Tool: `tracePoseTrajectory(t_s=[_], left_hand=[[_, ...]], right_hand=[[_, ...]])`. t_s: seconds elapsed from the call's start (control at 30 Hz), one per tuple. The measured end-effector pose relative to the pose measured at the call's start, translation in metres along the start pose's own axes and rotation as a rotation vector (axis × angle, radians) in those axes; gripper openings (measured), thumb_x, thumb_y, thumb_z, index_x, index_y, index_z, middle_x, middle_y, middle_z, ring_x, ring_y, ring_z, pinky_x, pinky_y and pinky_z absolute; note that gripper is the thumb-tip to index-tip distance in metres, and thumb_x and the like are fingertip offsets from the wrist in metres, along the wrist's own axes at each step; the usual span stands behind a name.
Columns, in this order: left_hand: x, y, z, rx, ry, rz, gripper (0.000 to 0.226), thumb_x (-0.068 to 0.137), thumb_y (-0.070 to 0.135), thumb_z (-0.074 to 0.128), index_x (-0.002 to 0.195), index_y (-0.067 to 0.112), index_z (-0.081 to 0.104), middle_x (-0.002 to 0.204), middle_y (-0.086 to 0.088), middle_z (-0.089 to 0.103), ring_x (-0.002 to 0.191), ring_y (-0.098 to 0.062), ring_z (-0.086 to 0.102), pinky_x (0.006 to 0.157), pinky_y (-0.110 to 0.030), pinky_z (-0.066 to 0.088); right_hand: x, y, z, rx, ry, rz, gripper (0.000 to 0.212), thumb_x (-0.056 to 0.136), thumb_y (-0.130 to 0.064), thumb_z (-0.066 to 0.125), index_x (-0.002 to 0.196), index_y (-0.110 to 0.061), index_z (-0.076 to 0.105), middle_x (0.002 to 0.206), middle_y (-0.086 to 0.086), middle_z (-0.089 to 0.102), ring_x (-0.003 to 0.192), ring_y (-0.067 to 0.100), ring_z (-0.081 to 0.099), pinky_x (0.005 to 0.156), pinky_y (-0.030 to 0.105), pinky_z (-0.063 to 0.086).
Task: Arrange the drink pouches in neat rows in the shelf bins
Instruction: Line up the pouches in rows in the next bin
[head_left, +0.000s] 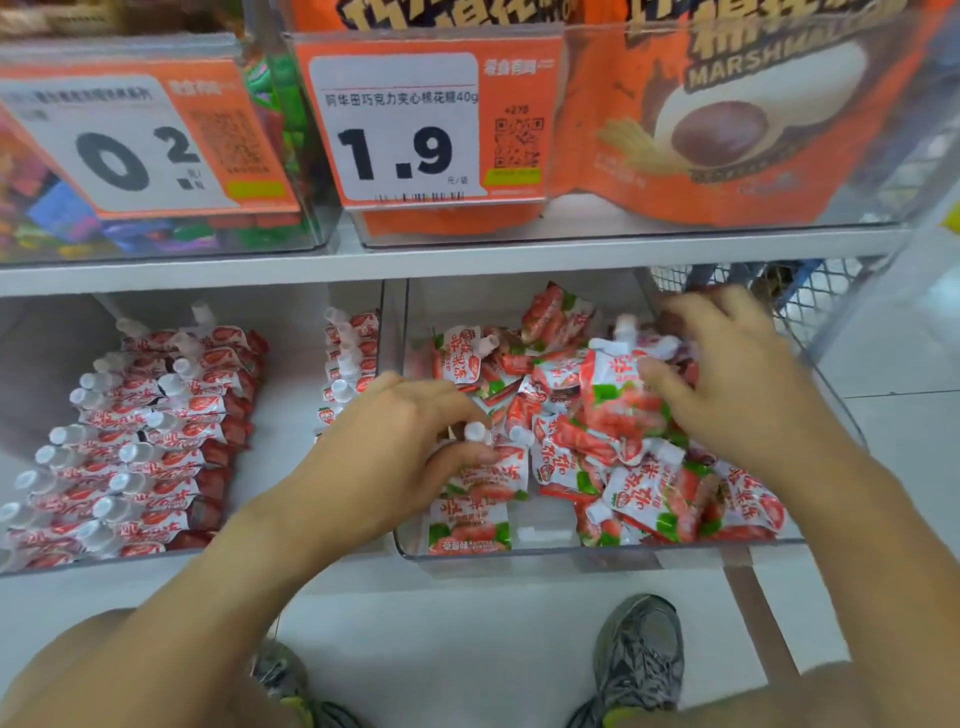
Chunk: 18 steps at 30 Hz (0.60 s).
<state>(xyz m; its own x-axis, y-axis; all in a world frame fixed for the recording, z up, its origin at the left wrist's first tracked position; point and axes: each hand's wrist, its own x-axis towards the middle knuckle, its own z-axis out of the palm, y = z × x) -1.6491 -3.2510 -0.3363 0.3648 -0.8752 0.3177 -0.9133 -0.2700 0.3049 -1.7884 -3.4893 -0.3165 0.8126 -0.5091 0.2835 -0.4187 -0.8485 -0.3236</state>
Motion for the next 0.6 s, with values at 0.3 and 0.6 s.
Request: tracePoseTrajectory(t_s=[0.3, 0.6], left_hand=[[0.023, 0.013, -0.010, -0.223, 0.044, -0.099, 0.020, 0.080, 0.041, 0.073, 0.093, 0.025, 0.072, 0.083, 0.013, 0.066, 0.076, -0.005, 0.061, 0.069, -0.021, 0.047], [0.066, 0.007, 0.010, 0.365, -0.812, -0.261, 0.068, 0.070, 0.055, 0.077, 0.119, 0.010, 0.061, 0.115, -0.007, 0.065, 0.100, -0.025, 0.062, 0.085, -0.036, 0.052]], right_hand=[[-0.014, -0.053, 0.045, 0.322, -0.482, -0.295, 0.047, 0.081, -0.046, 0.076, 0.122, -0.031, 0.059, 0.115, -0.008, 0.066, 0.106, 0.013, 0.059, 0.086, 0.035, 0.049], [-0.014, -0.018, 0.018, 0.344, -0.229, -0.070, 0.039, 0.077, -0.051, 0.079, 0.070, -0.028, 0.049, 0.068, -0.011, 0.051, 0.065, 0.008, 0.048, 0.054, 0.025, 0.032]])
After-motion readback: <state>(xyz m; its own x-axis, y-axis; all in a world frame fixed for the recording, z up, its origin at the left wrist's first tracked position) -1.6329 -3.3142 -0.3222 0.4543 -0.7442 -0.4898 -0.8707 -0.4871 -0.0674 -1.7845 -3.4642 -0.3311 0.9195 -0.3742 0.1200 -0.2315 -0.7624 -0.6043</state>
